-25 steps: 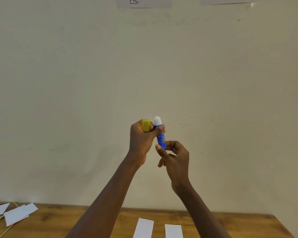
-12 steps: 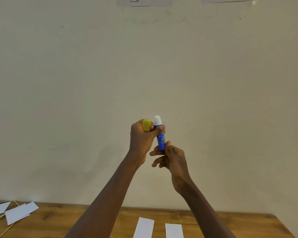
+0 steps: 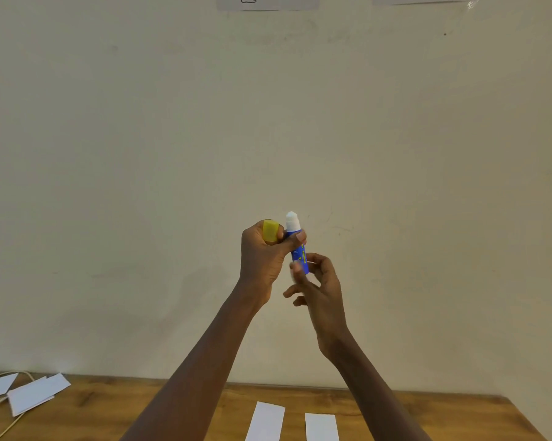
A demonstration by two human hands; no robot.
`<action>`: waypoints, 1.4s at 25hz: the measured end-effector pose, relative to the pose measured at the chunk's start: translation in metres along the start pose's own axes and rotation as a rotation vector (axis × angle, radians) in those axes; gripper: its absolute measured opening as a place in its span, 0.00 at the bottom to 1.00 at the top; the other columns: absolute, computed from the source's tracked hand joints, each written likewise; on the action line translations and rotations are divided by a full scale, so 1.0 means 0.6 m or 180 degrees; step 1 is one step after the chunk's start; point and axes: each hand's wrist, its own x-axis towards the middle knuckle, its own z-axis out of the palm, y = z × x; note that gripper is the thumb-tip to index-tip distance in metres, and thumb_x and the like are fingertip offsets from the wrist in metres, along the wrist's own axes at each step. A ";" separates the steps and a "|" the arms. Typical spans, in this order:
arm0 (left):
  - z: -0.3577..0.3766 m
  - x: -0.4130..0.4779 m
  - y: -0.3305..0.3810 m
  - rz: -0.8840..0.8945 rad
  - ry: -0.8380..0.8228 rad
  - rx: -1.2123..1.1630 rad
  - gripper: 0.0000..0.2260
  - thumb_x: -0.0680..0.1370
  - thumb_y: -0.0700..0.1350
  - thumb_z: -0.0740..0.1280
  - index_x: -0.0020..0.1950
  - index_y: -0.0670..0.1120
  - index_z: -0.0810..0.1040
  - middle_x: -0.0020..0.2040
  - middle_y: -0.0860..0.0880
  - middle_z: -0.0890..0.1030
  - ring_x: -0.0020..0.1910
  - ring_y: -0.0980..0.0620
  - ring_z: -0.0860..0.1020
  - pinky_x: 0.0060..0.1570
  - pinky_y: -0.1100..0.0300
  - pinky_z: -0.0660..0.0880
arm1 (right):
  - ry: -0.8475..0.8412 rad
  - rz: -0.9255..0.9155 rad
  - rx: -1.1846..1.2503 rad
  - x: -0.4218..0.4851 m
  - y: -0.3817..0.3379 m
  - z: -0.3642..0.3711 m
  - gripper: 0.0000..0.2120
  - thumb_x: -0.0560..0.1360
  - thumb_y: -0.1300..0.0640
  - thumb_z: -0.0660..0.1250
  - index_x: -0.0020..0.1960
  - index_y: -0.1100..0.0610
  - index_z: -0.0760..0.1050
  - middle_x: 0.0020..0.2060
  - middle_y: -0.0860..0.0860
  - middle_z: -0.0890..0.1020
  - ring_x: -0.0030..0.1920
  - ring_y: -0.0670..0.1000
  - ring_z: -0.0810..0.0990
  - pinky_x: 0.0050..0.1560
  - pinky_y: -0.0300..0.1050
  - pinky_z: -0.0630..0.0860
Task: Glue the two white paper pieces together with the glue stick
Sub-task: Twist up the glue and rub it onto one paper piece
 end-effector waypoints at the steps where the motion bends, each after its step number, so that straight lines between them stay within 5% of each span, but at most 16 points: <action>1: 0.001 0.000 0.001 -0.0021 0.0007 -0.0032 0.19 0.69 0.35 0.71 0.27 0.46 0.62 0.34 0.38 0.69 0.44 0.26 0.76 0.46 0.45 0.76 | 0.0125 -0.0103 -0.0092 -0.001 0.002 0.001 0.05 0.73 0.56 0.64 0.47 0.57 0.72 0.39 0.49 0.79 0.26 0.43 0.77 0.28 0.30 0.72; 3: 0.002 0.001 0.002 -0.0046 0.0026 -0.0035 0.19 0.69 0.35 0.71 0.27 0.46 0.62 0.34 0.38 0.69 0.44 0.26 0.76 0.47 0.43 0.76 | 0.0173 -0.0124 -0.0013 -0.001 0.002 0.000 0.05 0.74 0.57 0.61 0.41 0.56 0.74 0.32 0.50 0.80 0.24 0.43 0.77 0.27 0.31 0.71; 5: 0.002 -0.001 0.004 -0.0082 0.0021 -0.0057 0.19 0.69 0.35 0.70 0.28 0.45 0.61 0.35 0.38 0.69 0.44 0.28 0.78 0.48 0.45 0.76 | -0.0002 0.0041 0.0157 -0.001 0.000 -0.001 0.14 0.77 0.55 0.53 0.39 0.55 0.75 0.28 0.47 0.82 0.24 0.45 0.78 0.27 0.32 0.71; 9: 0.000 0.001 0.001 -0.0026 -0.0016 -0.0047 0.18 0.69 0.36 0.70 0.28 0.45 0.62 0.35 0.38 0.70 0.41 0.32 0.80 0.45 0.51 0.77 | 0.0121 -0.0094 -0.0032 -0.004 0.002 0.006 0.03 0.75 0.55 0.60 0.44 0.53 0.71 0.41 0.50 0.79 0.24 0.44 0.77 0.28 0.31 0.72; 14: 0.001 0.003 -0.003 -0.0048 0.0004 -0.0060 0.18 0.69 0.36 0.70 0.28 0.45 0.62 0.35 0.37 0.71 0.42 0.31 0.79 0.43 0.54 0.77 | -0.0077 0.0006 0.0073 -0.002 0.000 0.004 0.14 0.78 0.54 0.51 0.42 0.54 0.73 0.36 0.51 0.81 0.24 0.44 0.78 0.27 0.32 0.71; 18: -0.001 0.000 -0.009 -0.0061 -0.0017 0.0055 0.18 0.69 0.37 0.71 0.28 0.45 0.62 0.36 0.36 0.72 0.43 0.29 0.78 0.45 0.49 0.77 | 0.0071 -0.0127 -0.0104 -0.004 0.008 0.004 0.06 0.76 0.55 0.57 0.44 0.53 0.71 0.39 0.51 0.79 0.25 0.44 0.78 0.27 0.32 0.72; 21: -0.003 -0.007 -0.012 -0.0149 -0.0070 0.0040 0.18 0.70 0.36 0.70 0.29 0.45 0.62 0.34 0.39 0.73 0.34 0.46 0.83 0.42 0.56 0.78 | -0.0082 0.0084 0.0118 -0.004 0.009 0.002 0.17 0.78 0.54 0.49 0.39 0.55 0.73 0.31 0.49 0.81 0.24 0.44 0.79 0.28 0.33 0.71; 23: -0.004 -0.009 -0.013 -0.0155 -0.0109 -0.0014 0.17 0.70 0.37 0.69 0.29 0.44 0.62 0.35 0.39 0.73 0.32 0.55 0.83 0.40 0.61 0.78 | -0.0093 0.0150 0.0157 -0.005 0.010 0.002 0.15 0.78 0.52 0.49 0.42 0.54 0.72 0.35 0.48 0.82 0.25 0.44 0.79 0.29 0.32 0.72; 26: -0.003 -0.006 -0.013 -0.0116 -0.0059 -0.0032 0.18 0.69 0.36 0.70 0.28 0.45 0.62 0.33 0.40 0.72 0.36 0.44 0.83 0.44 0.53 0.78 | 0.0077 -0.0090 -0.0169 -0.003 0.016 0.003 0.03 0.75 0.55 0.60 0.43 0.53 0.70 0.40 0.52 0.78 0.25 0.42 0.77 0.27 0.30 0.72; 29: 0.000 -0.003 -0.015 -0.0020 -0.0040 0.0101 0.19 0.69 0.37 0.70 0.27 0.47 0.62 0.35 0.37 0.72 0.44 0.29 0.78 0.45 0.49 0.77 | -0.0102 -0.0040 -0.0118 0.001 0.016 0.001 0.10 0.77 0.56 0.55 0.40 0.53 0.72 0.35 0.52 0.80 0.25 0.43 0.78 0.27 0.31 0.71; 35: -0.006 -0.014 -0.035 -0.0155 -0.0136 -0.0031 0.18 0.70 0.36 0.70 0.27 0.46 0.62 0.32 0.39 0.73 0.41 0.33 0.80 0.48 0.45 0.77 | -0.0011 -0.0086 -0.0197 -0.008 0.034 -0.004 0.09 0.77 0.55 0.54 0.46 0.55 0.72 0.38 0.51 0.80 0.28 0.42 0.78 0.29 0.29 0.71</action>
